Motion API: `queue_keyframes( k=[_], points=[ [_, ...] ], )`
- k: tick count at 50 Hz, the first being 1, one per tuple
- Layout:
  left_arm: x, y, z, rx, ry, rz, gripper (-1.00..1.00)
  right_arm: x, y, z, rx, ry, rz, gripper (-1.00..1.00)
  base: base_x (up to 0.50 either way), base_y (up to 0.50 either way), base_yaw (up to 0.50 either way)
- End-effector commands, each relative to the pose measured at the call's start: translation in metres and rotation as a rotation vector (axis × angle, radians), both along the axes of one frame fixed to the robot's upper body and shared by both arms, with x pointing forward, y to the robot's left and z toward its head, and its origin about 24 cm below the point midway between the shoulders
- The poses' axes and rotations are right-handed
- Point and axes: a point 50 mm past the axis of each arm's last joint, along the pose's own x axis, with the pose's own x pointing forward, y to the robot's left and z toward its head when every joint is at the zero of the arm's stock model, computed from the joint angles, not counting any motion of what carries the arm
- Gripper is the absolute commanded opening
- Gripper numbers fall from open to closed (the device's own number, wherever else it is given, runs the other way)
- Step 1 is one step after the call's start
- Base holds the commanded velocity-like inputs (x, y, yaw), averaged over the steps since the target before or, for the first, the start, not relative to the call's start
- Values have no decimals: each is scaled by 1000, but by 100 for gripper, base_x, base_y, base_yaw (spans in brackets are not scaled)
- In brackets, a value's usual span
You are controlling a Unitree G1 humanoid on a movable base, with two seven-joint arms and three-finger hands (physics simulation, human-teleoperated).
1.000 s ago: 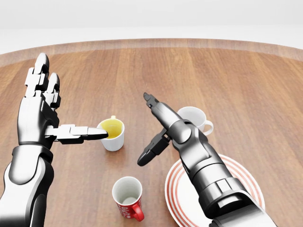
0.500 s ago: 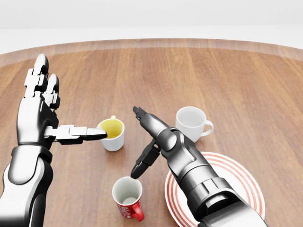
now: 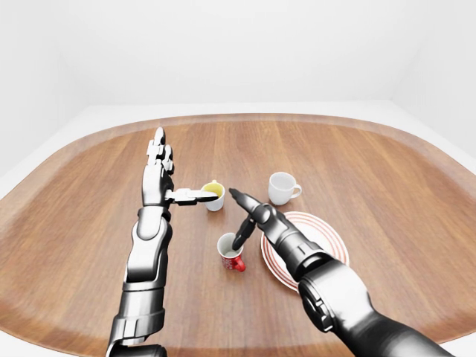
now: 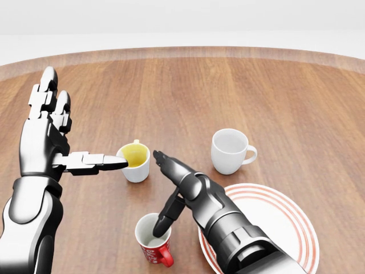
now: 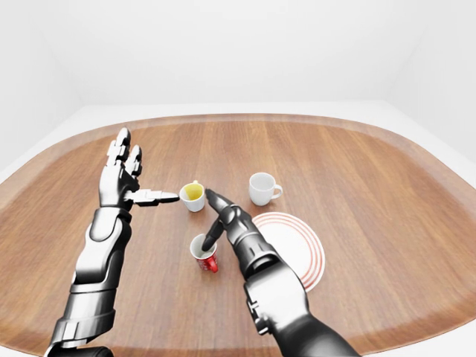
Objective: Pick up the red mug and put it on the plate
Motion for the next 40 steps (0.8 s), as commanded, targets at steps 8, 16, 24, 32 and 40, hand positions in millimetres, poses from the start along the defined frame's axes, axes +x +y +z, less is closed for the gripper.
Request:
queue_keyframes(
  k=[8,16,24,32,40],
  points=[
    [1,1,-4,-3,16,1,100,-8,9,-9,-21,31,27,100,0,0,0],
    [1,1,-4,-6,17,2,100,-12,13,-13,-30,43,42,100,0,0,0],
    [1,3,-4,-10,19,4,100,-17,15,-20,-48,60,58,100,0,0,0],
    [1,4,-6,-12,24,7,100,-22,17,-26,-60,73,69,100,0,0,0],
    [1,5,-6,-14,25,7,100,-28,20,-32,-62,99,82,100,0,0,0]
  ],
)
